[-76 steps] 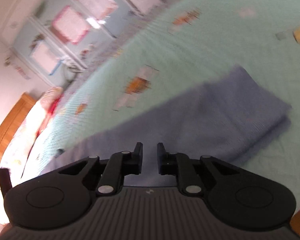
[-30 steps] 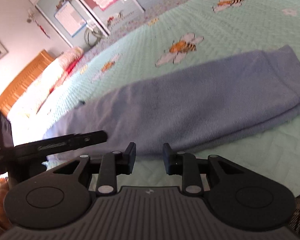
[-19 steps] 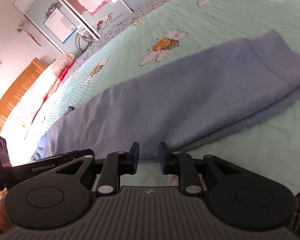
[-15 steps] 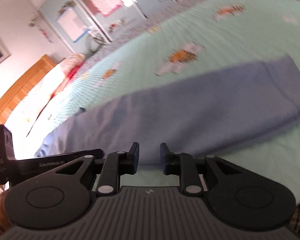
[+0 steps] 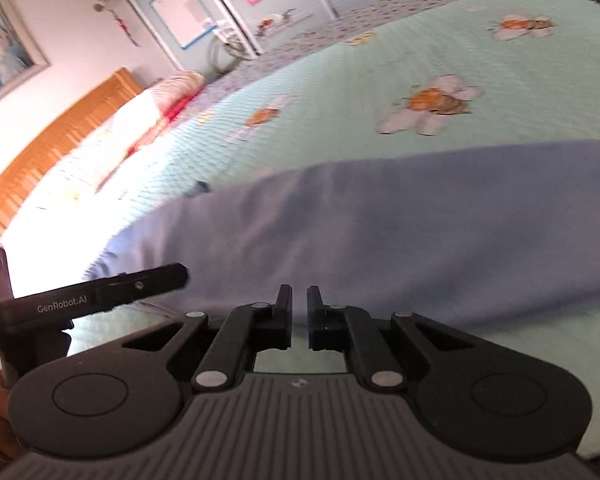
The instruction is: Fold clothes
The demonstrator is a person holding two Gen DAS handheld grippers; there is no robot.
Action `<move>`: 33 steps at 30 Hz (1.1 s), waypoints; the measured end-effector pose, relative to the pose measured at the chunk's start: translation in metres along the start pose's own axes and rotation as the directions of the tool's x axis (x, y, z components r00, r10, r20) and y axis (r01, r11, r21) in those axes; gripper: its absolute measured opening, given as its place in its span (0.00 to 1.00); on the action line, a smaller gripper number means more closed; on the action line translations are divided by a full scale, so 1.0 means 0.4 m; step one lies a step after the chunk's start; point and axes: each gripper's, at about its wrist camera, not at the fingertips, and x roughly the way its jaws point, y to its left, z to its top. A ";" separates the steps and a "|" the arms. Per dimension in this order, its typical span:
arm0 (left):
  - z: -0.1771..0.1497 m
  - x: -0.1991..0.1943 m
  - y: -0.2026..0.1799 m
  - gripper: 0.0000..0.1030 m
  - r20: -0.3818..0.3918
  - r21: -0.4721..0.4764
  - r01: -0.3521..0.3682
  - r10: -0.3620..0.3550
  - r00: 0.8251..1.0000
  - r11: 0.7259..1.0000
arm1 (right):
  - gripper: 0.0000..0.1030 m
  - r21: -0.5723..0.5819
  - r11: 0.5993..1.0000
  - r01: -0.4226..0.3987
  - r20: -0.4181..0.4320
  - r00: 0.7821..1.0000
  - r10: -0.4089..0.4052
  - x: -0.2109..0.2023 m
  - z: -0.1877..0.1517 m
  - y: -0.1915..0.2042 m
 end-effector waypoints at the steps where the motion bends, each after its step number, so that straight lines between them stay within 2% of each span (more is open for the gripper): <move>1: 0.003 0.001 0.031 0.66 0.001 -0.023 -0.034 0.034 0.999 0.999 | 0.08 0.004 1.000 -0.018 -0.003 1.000 0.018 0.015 0.005 0.009; 4: 0.000 0.033 0.134 0.65 -0.070 -0.078 -0.163 0.158 0.985 0.984 | 0.08 0.060 0.992 -0.113 -0.024 0.993 0.115 0.071 0.009 0.022; 5: -0.006 0.038 0.173 0.57 -0.099 -0.126 -0.177 0.165 0.981 0.976 | 0.08 0.105 0.986 -0.130 -0.058 0.989 0.137 0.102 0.005 0.016; 6: -0.008 0.030 0.201 0.57 -0.098 -0.174 -0.149 0.134 0.986 0.973 | 0.06 0.138 0.985 -0.105 -0.105 0.987 0.120 0.133 -0.005 0.002; 7: -0.004 0.015 0.219 0.58 -0.077 -0.206 -0.109 0.095 0.993 0.972 | 0.00 0.162 0.984 -0.078 -0.129 0.987 0.100 0.151 -0.014 -0.012; 10: 0.010 -0.029 0.264 0.59 -0.002 -0.282 0.015 -0.017 1.000 0.959 | 0.00 0.206 0.975 -0.089 -0.112 0.987 0.113 0.143 -0.006 -0.017; 11: 0.018 -0.035 0.268 0.61 0.027 -0.275 0.052 -0.046 0.999 0.960 | 0.05 0.202 0.976 -0.086 -0.111 0.988 0.110 0.140 0.001 -0.007; 12: 0.024 -0.033 0.273 0.62 0.051 -0.264 0.084 -0.073 0.996 0.961 | 0.05 0.195 0.975 -0.103 -0.107 0.986 0.125 0.146 0.008 0.008; 13: 0.026 -0.022 0.286 0.63 0.046 -0.262 0.091 -0.081 0.996 0.961 | 0.05 0.188 0.975 -0.119 -0.103 0.985 0.140 0.152 0.014 0.023; 15: 0.021 0.021 0.334 0.60 -0.032 -0.275 0.045 -0.056 0.998 0.960 | 0.05 0.184 0.973 -0.136 -0.116 0.981 0.159 0.175 0.020 0.047; 16: 0.015 0.035 0.365 0.31 -0.073 -0.276 0.013 -0.034 0.997 0.961 | 0.05 0.195 0.972 -0.130 -0.133 0.978 0.158 0.191 0.018 0.045; 17: 0.009 0.031 0.406 0.03 -0.097 -0.286 -0.006 -0.022 0.995 0.958 | 0.00 0.204 0.971 -0.123 -0.150 0.976 0.155 0.205 0.015 0.041; 19: 0.006 -0.003 0.485 0.03 -0.102 -0.326 -0.003 -0.032 0.994 0.945 | 0.00 0.246 0.962 -0.116 -0.146 0.977 0.155 0.203 0.007 0.004; 20: 0.009 -0.022 0.513 0.03 -0.106 -0.328 -0.025 -0.010 0.994 0.944 | 0.00 0.278 0.953 -0.120 -0.136 0.977 0.162 0.195 0.003 -0.014; 22: 0.013 -0.043 0.541 0.03 -0.096 -0.343 -0.011 -0.024 0.995 0.939 | 0.00 0.241 0.968 -0.075 -0.136 0.985 0.110 0.169 0.009 -0.005; 23: 0.015 -0.050 0.550 0.07 -0.088 -0.353 0.007 -0.041 0.995 0.936 | 0.00 0.212 0.976 -0.052 -0.138 0.987 0.082 0.159 0.014 0.009; 25: 0.020 -0.060 0.563 0.12 -0.070 -0.363 0.033 -0.062 0.996 0.931 | 0.05 0.174 0.982 -0.077 -0.130 0.986 0.100 0.168 0.032 0.060; 29: 0.030 -0.052 0.552 0.28 -0.025 -0.337 0.007 -0.017 1.000 0.942 | 0.05 0.130 0.975 -0.181 -0.127 0.972 0.198 0.225 0.053 0.159; 31: 0.021 -0.048 0.555 0.25 -0.032 -0.363 -0.038 0.028 0.999 0.931 | 0.05 0.148 0.973 -0.178 -0.165 0.965 0.202 0.266 0.040 0.162; 32: 0.018 -0.045 0.554 0.25 -0.033 -0.376 -0.043 0.033 0.999 0.926 | 0.00 0.158 0.975 -0.158 -0.174 0.967 0.185 0.271 0.029 0.148; 33: 0.015 -0.053 0.551 0.25 -0.025 -0.384 -0.041 0.034 0.999 0.922 | 0.00 0.167 0.976 -0.138 -0.184 0.969 0.168 0.276 0.018 0.133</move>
